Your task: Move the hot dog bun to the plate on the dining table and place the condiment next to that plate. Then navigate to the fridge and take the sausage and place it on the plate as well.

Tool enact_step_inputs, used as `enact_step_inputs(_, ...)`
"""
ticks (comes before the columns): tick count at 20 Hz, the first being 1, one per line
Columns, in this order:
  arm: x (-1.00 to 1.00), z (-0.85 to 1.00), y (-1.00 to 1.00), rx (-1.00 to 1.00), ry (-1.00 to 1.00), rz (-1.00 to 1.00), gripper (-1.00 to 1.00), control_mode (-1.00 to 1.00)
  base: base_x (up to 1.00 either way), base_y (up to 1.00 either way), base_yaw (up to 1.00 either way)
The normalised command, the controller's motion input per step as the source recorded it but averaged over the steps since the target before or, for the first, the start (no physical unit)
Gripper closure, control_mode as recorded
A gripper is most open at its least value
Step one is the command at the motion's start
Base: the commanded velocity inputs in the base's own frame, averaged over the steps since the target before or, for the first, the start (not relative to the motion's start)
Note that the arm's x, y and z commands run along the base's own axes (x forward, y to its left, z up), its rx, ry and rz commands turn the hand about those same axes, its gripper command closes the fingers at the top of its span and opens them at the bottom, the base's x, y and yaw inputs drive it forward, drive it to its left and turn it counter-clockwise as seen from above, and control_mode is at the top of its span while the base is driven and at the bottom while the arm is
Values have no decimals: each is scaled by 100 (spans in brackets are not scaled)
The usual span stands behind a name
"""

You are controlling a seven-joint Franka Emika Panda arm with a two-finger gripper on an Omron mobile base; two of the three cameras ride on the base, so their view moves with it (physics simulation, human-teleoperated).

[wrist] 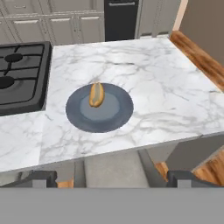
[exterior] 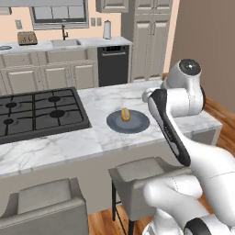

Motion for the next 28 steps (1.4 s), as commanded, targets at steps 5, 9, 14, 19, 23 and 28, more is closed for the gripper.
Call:
enact_step_inputs(5, -100, 56, 0, 0, -13, 9, -100, -100, 0, 0, 0)
enact_step_inputs(9, -92, 37, 0, -1, -13, 8, -100, -100, 0, 0, 0)
enact_step_inputs(14, -78, 5, 15, -8, -12, 1, -100, -100, 0, 0, 0)
enact_step_inputs(19, -17, -2, 13, -2, 0, 0, -100, -100, 0, 0, 0)
enact_step_inputs(23, -8, 0, 1, 0, 0, 0, -100, -100, 0, 0, 0)
enact_step_inputs(28, -29, 0, 1, 0, 0, -4, -100, 100, -32, -5, -6)
